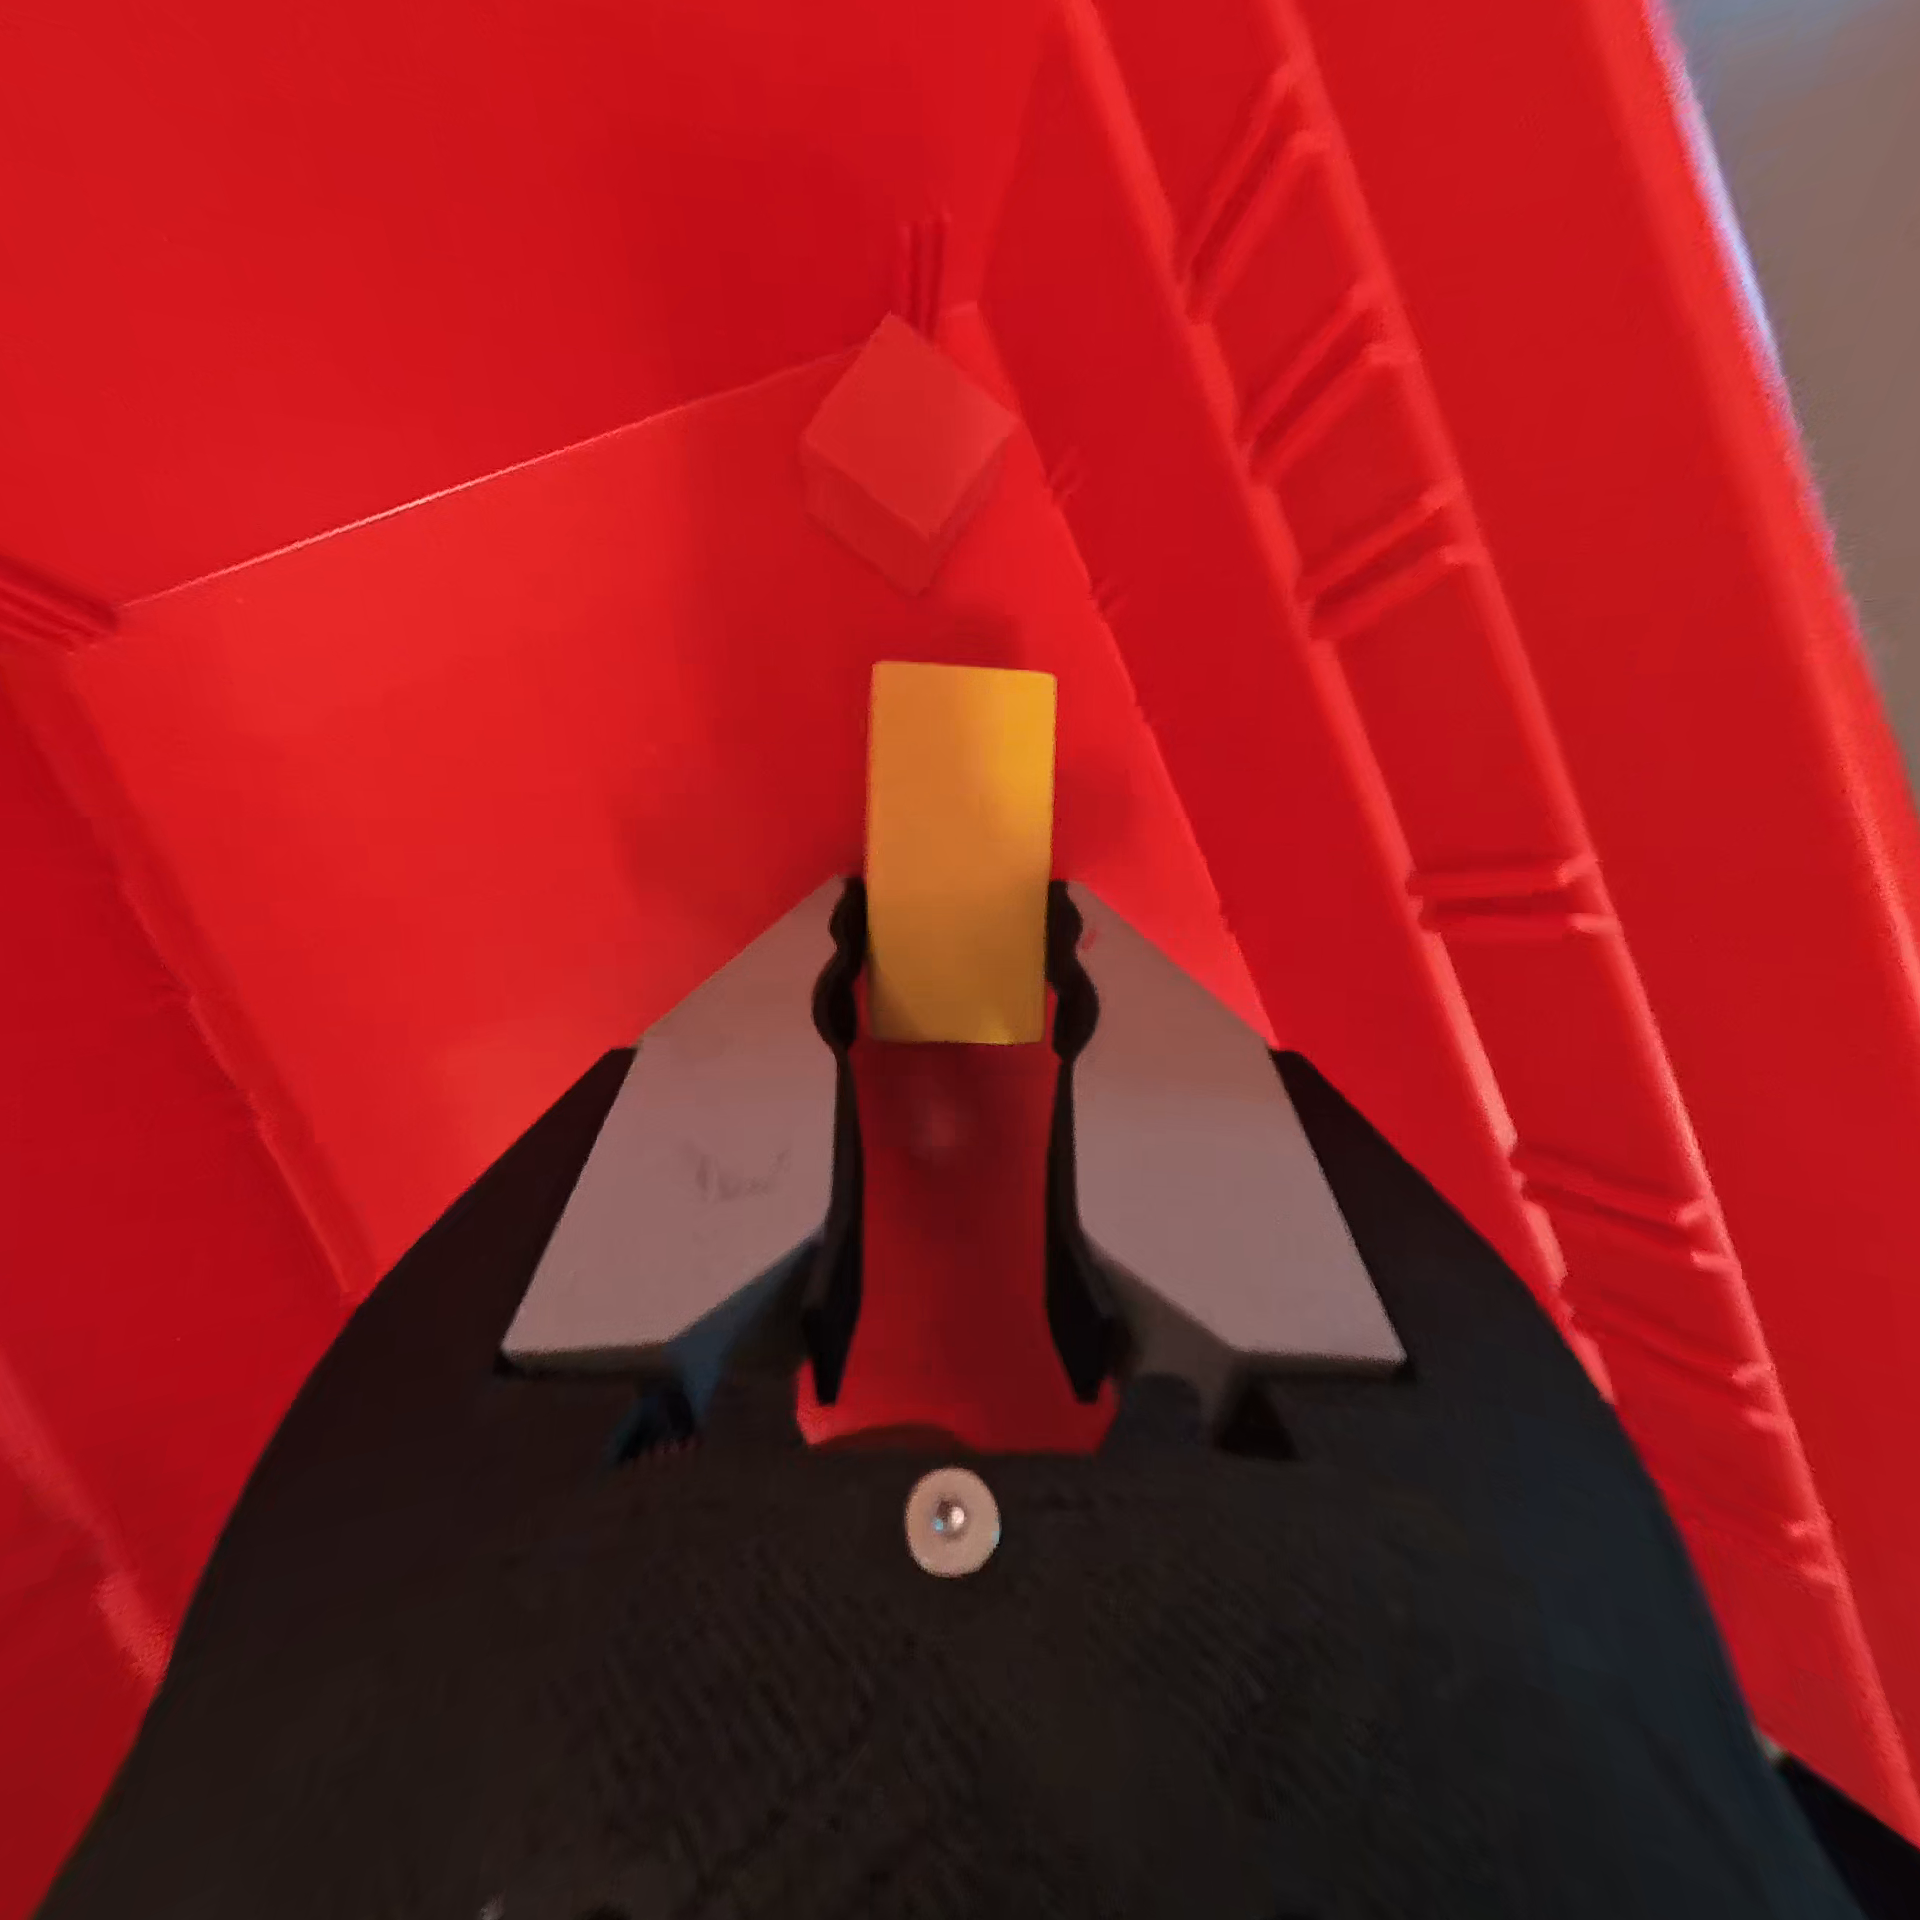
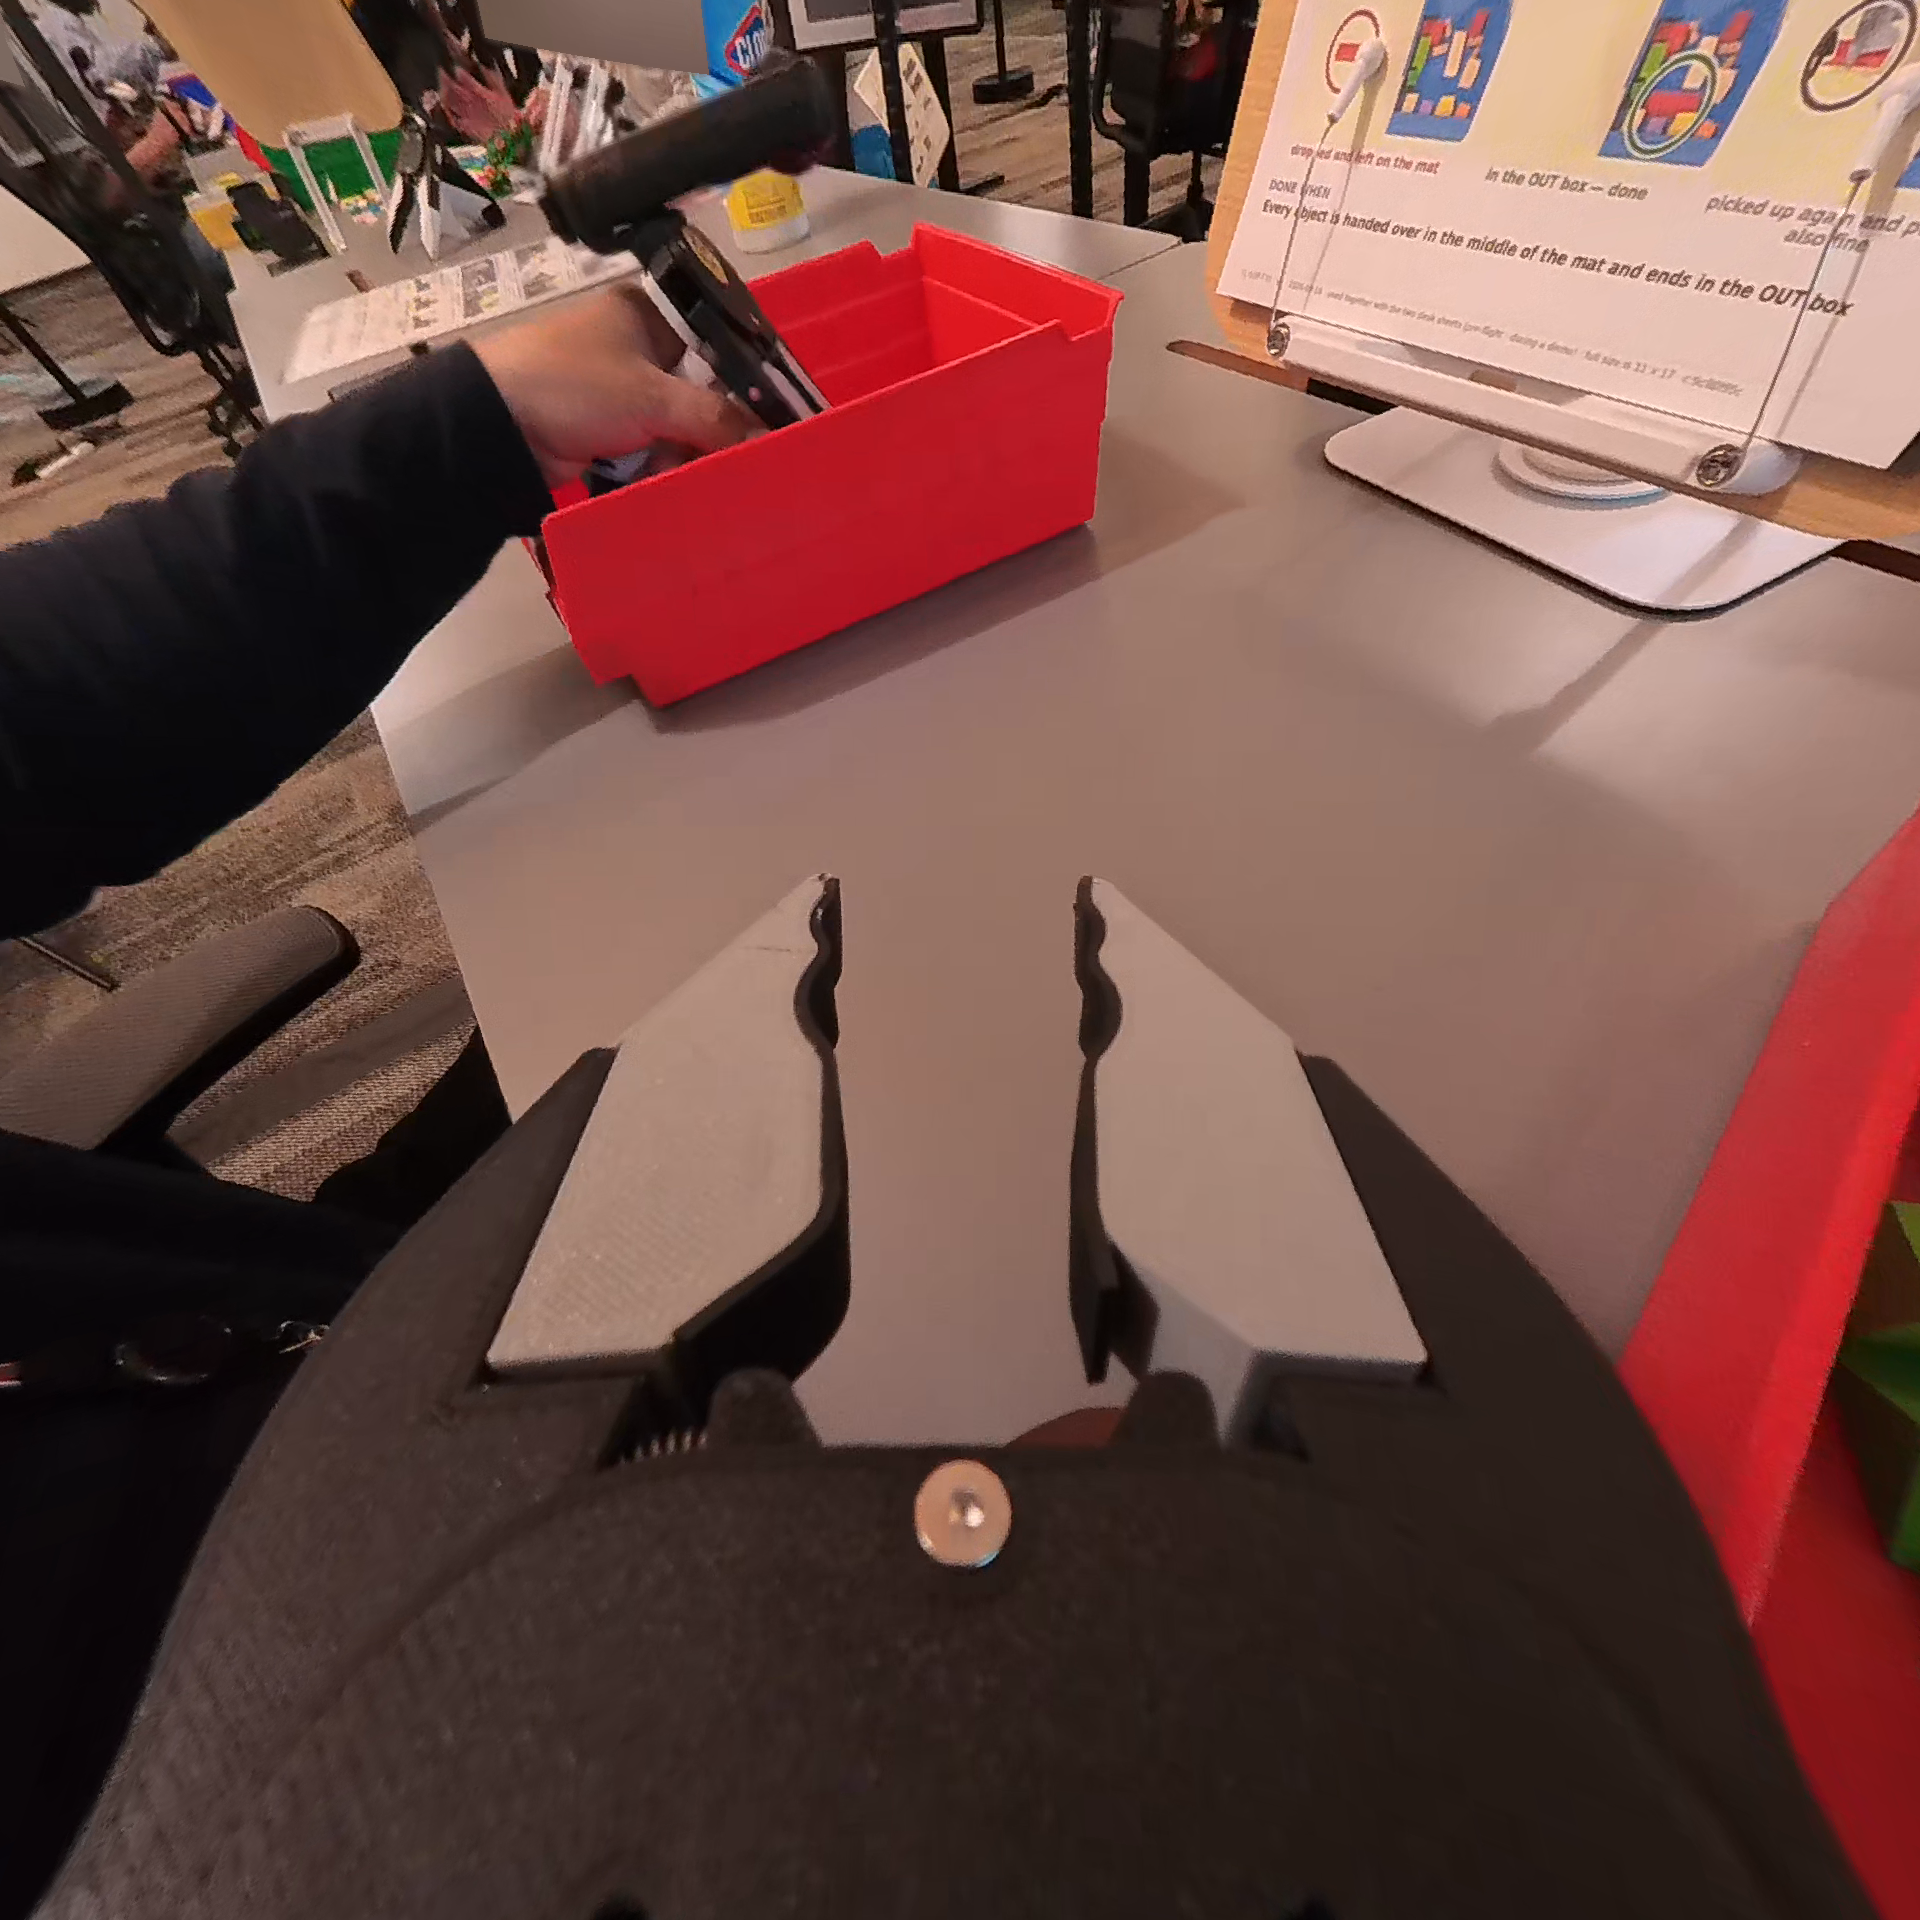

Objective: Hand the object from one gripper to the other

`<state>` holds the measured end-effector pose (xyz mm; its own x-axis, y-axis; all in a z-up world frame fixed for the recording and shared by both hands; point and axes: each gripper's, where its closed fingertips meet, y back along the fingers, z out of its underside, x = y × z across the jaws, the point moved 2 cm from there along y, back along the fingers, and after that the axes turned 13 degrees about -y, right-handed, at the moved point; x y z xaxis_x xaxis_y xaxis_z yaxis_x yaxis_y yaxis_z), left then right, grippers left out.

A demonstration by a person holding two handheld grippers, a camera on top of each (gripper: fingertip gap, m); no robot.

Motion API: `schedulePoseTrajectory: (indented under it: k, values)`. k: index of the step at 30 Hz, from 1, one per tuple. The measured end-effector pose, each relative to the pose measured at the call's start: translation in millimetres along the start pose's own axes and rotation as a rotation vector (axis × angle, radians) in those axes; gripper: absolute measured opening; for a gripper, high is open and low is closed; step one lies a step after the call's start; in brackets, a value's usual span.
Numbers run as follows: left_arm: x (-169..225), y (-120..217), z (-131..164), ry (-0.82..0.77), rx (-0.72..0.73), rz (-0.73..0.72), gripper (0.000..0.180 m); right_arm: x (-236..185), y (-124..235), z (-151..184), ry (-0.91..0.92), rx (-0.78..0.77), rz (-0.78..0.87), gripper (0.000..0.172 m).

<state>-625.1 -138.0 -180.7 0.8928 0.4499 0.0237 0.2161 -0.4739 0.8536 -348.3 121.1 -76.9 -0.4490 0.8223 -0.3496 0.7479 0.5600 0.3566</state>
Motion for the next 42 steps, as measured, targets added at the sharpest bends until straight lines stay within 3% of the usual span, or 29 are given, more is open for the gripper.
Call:
schedulePoseTrajectory:
  k: [3,5,7,12,17,21,23,24,30,33,36,37,40,42]
  values:
    - [6.7,25.5,-7.5,-0.063,0.094,-0.037,0.031,-2.2,-0.2,0.3,0.01,-0.006,-0.007,0.042]
    - [29.0,57.1,-25.7,-0.104,0.285,-0.006,0.031,-6.2,-2.3,-1.0,0.001,-0.013,-0.038,0.043]
    - [66.1,94.4,-42.2,-0.144,0.487,0.044,0.031,-16.6,-6.5,-5.9,-0.015,-0.011,-0.108,0.046]
    - [198.5,165.7,-62.3,-0.284,0.889,0.347,0.031,-72.9,-20.4,-38.4,0.013,0.035,-0.373,0.054]
    - [275.2,186.8,-62.2,-0.338,0.987,0.604,0.031,-140.3,-17.8,-71.7,0.044,0.109,-0.668,0.059]
    - [305.9,185.0,-64.8,-0.343,1.012,0.717,0.031,-150.3,-20.6,-82.1,0.003,0.139,-0.716,0.059]
    - [314.5,178.3,-66.7,-0.334,1.011,0.737,0.031,-157.5,-17.5,-76.9,-0.002,0.115,-0.772,0.05]
    - [319.6,178.8,-67.3,-0.32,1.027,0.775,0.031,-156.3,-19.0,-73.2,0.005,0.1,-0.763,0.035]
    - [329.5,158.3,-77.0,-0.226,0.975,0.827,0.031,-133.3,-13.6,-64.4,-0.013,0.076,-0.651,0.031]
    - [320.2,140.8,-79.2,-0.26,0.897,0.662,0.029,-101.0,8.2,-67.6,0.043,0.097,-0.471,0.031]
    - [278.6,126.8,-79.4,-0.315,0.85,0.253,0.04,-26.9,57.3,-81.4,0.1,0.111,-0.131,0.031]
    - [273.6,128.5,-77.8,-0.336,0.847,0.208,0.04,3.6,74.4,-80.5,0.127,0.063,0.003,0.032]
    - [273.4,137.5,-75.2,-0.333,0.859,0.254,0.04,90.0,117.1,-65.2,0.163,-0.151,0.336,0.031]
    - [271.0,140.2,-75.1,-0.318,0.869,0.268,0.04,134.0,131.9,-41.6,0.176,-0.351,0.475,0.031]
